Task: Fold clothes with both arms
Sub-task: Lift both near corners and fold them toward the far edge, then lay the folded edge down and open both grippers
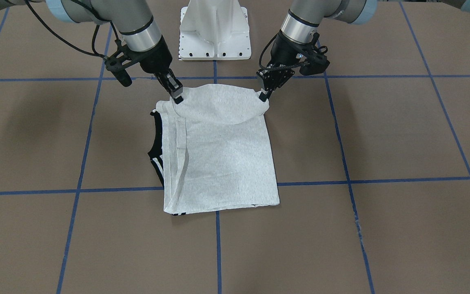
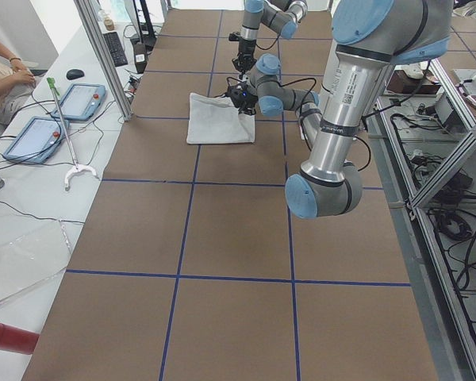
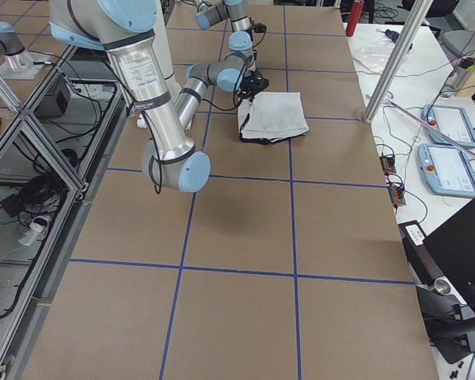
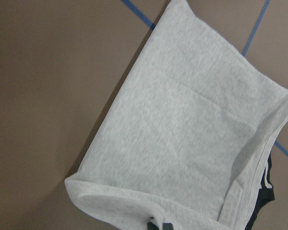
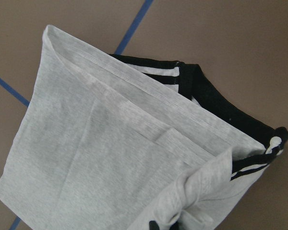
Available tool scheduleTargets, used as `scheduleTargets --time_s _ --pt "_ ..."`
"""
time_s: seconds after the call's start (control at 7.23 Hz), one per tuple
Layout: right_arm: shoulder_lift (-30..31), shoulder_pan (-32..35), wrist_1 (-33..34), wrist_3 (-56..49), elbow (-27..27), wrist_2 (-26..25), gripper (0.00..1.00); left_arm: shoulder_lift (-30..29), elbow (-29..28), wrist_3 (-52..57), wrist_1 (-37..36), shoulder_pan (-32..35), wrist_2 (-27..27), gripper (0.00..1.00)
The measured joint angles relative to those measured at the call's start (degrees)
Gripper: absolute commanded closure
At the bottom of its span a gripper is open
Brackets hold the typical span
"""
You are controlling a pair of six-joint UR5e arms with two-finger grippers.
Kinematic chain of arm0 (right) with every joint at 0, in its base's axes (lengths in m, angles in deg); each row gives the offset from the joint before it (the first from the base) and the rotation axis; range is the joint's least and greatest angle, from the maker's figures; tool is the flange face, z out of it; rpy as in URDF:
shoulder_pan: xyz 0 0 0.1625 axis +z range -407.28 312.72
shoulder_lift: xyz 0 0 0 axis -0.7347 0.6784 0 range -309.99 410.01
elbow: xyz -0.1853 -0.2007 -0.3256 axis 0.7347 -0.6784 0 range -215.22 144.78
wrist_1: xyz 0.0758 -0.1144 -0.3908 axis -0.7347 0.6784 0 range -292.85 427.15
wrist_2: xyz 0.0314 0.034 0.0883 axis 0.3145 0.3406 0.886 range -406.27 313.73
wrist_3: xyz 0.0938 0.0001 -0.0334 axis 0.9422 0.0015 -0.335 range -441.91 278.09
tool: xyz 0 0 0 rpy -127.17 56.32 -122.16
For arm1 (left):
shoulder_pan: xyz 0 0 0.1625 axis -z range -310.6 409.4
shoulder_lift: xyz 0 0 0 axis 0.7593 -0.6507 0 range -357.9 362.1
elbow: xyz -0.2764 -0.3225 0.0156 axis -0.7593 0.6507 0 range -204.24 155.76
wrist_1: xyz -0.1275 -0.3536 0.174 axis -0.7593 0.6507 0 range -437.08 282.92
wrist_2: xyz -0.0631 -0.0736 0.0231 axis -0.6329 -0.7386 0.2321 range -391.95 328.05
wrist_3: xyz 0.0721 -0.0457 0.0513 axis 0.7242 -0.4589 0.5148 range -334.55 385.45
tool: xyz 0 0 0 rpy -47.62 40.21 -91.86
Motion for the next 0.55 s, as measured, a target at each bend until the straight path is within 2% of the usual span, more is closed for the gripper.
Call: scheduleTargets --time_s 0.28,0.55 --pt "-3.9 2.0 -0.1 -2.7 -6.7 0.3 1.0 -2.7 -5.7 3.3 1.2 2.6 -0.3 1.0" --pt "-6.9 3.4 -0.2 -4.7 -12.5 0.6 1.0 -5.2 -12.9 4.9 5.9 4.6 -0.3 1.0"
